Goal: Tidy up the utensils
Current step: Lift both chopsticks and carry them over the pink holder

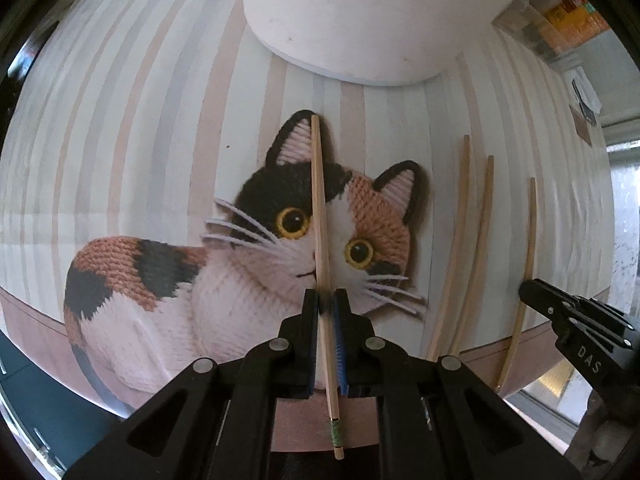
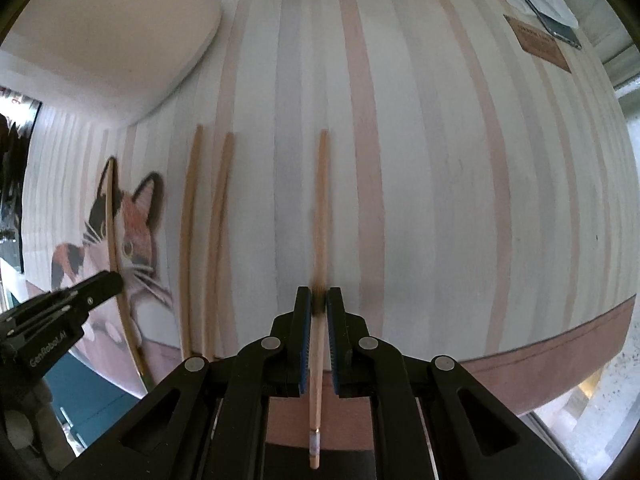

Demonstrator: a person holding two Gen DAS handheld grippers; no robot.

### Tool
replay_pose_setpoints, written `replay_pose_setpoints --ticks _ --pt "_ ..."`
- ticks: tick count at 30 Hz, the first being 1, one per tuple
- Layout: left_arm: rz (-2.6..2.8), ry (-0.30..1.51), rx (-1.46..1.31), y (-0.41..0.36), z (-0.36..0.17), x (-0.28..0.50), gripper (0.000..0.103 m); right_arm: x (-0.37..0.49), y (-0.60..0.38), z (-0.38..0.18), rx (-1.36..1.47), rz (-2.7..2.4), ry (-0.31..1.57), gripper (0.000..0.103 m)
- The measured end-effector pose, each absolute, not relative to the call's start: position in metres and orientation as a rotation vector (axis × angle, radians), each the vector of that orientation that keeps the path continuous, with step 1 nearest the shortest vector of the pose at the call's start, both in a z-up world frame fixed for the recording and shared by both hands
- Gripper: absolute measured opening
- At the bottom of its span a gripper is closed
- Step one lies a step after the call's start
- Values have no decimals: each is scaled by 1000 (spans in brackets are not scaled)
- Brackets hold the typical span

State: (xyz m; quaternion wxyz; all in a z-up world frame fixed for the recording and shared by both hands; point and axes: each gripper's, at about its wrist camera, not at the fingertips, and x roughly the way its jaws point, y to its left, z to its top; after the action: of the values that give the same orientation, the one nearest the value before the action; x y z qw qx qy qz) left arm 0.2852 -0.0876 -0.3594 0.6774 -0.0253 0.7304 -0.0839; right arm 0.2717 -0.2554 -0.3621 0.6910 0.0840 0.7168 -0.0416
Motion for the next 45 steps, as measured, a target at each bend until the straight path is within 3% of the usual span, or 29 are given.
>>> replay_pose_setpoints --ticks 20,29,36,45 --pt "-215 1628 -10 -89 -355 282 6 271 -235 -372 134 -141 1598 9" --pt "-216 1506 122 -102 -324 284 4 275 -215 -373 119 -142 1558 7" --pt "-271 1318 274 -126 -269 277 4 273 -223 -328 186 -171 1384 7" --pt "-398 1219 306 -155 -228 262 4 280 -261 -266 252 -204 1208 7"
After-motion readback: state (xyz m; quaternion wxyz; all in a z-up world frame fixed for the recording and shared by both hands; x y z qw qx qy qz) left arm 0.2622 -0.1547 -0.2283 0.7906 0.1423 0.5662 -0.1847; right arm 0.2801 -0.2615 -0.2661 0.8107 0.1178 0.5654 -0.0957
